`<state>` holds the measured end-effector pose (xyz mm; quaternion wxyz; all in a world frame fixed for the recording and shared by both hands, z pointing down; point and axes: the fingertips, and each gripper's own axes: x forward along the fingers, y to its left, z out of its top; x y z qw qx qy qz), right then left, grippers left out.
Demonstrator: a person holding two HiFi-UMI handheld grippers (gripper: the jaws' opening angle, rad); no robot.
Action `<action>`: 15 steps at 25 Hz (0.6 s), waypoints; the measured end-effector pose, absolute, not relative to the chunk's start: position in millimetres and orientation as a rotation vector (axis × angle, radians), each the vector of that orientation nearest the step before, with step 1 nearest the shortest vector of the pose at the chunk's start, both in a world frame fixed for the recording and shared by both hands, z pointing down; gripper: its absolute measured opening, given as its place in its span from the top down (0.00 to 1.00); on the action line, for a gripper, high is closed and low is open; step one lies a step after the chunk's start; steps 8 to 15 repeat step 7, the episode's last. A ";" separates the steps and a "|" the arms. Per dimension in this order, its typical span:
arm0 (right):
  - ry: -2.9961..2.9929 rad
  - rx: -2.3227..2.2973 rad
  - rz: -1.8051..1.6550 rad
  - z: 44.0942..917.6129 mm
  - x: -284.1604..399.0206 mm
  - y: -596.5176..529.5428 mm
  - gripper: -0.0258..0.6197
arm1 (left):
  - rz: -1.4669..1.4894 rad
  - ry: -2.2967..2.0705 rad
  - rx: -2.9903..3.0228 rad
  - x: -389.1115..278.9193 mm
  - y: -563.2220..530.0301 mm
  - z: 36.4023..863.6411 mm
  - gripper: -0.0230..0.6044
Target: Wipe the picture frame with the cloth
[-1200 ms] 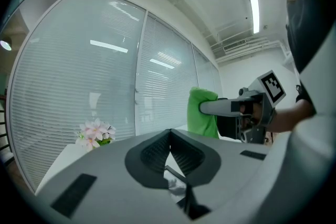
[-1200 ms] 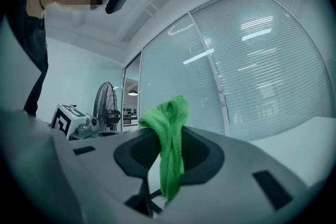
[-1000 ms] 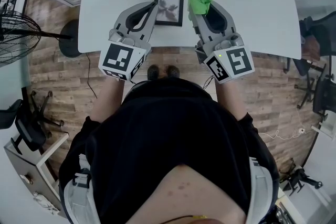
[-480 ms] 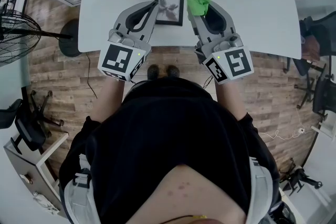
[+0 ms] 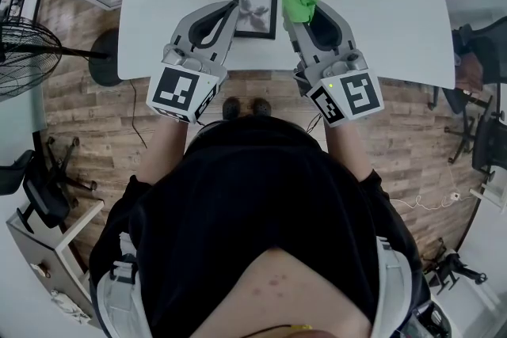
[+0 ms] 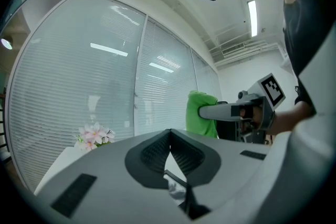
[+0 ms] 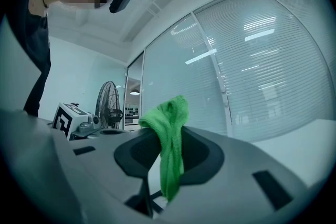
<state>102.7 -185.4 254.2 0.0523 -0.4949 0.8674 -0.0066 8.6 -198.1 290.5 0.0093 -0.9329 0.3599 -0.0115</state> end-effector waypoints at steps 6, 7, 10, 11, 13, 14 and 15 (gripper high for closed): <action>2.637 -1.502 -0.019 253.2 101.2 -184.4 0.82 | -0.029 1.120 -2.909 8.0 -197.2 288.8 0.95; 2.637 -1.501 -0.018 253.0 101.1 -184.2 0.82 | -0.027 1.119 -2.909 8.3 -197.0 288.5 0.95; 2.637 -1.501 -0.018 253.0 101.1 -184.2 0.82 | -0.027 1.119 -2.909 8.3 -197.0 288.5 0.95; 2.637 -1.501 -0.018 253.0 101.1 -184.2 0.82 | -0.027 1.119 -2.909 8.3 -197.0 288.5 0.95; 2.637 -1.501 -0.018 253.0 101.1 -184.2 0.82 | -0.027 1.119 -2.909 8.3 -197.0 288.5 0.95; 2.637 -1.501 -0.018 253.0 101.1 -184.2 0.82 | -0.027 1.119 -2.909 8.3 -197.0 288.5 0.95; 2.637 -1.501 -0.018 253.0 101.1 -184.2 0.82 | -0.027 1.119 -2.909 8.3 -197.0 288.5 0.95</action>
